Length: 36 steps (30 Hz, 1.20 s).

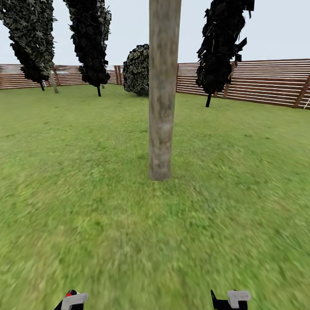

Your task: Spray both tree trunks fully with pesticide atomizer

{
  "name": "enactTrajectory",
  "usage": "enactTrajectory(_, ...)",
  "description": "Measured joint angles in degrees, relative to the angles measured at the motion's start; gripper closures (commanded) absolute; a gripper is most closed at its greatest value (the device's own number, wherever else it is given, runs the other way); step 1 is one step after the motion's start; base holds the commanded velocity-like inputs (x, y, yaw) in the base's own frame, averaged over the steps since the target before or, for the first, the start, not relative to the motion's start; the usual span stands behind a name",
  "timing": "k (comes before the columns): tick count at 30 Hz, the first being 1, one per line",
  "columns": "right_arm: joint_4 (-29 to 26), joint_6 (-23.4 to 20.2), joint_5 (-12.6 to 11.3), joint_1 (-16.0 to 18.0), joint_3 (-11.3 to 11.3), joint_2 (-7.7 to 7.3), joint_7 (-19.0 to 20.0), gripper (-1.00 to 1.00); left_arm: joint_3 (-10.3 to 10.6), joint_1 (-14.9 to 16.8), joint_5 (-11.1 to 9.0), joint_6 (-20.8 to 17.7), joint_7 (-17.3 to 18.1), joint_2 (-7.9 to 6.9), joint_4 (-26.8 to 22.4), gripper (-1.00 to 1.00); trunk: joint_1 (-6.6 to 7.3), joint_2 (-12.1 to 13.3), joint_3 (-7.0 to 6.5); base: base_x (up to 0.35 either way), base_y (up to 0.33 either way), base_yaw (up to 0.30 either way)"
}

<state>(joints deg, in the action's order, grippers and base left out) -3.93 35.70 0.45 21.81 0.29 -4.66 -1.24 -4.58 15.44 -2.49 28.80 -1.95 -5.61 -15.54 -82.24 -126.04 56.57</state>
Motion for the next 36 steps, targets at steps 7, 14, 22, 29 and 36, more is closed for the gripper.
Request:
enactTrajectory(7, 0.29, 0.00, -0.03, -0.04, -0.03, 0.08, -0.04, -1.00, -0.36, -0.94, 0.00, 3.48, 0.02, -0.44, -0.66, 1.00, 0.00, 0.00, 0.00, 0.340, 0.000, 0.000)
enactTrajectory(14, 0.34, 0.00, -0.07, -0.04, -0.07, -0.03, -0.11, -1.00, 0.14, -1.05, 0.15, 3.64, 0.04, 0.05, -0.74, 1.00, 0.00, 0.00, 0.00, 0.339, 0.000, 0.000)
enactTrajectory(22, 0.28, 0.00, -0.05, -0.02, -0.01, 0.07, -0.04, -1.00, 0.19, -1.08, 0.16, 3.62, 0.06, 0.20, -0.44, 1.00, -0.01, 0.00, 0.00, 0.311, -0.097, 0.006)
enactTrajectory(29, 0.19, -0.06, -0.07, -0.02, 0.01, 0.30, -0.03, -1.00, 0.11, -1.12, 0.08, 3.62, 0.07, 0.16, -0.29, 1.00, -0.01, 0.00, 0.00, 0.282, -0.164, 0.140)
enactTrajectory(36, 0.10, -0.07, -0.07, -0.01, 0.00, 0.24, 0.04, -1.00, 0.11, -1.11, 0.14, 3.62, 0.01, 0.25, -0.14, 1.00, -0.01, 0.00, 0.00, 0.280, -0.167, 0.014)
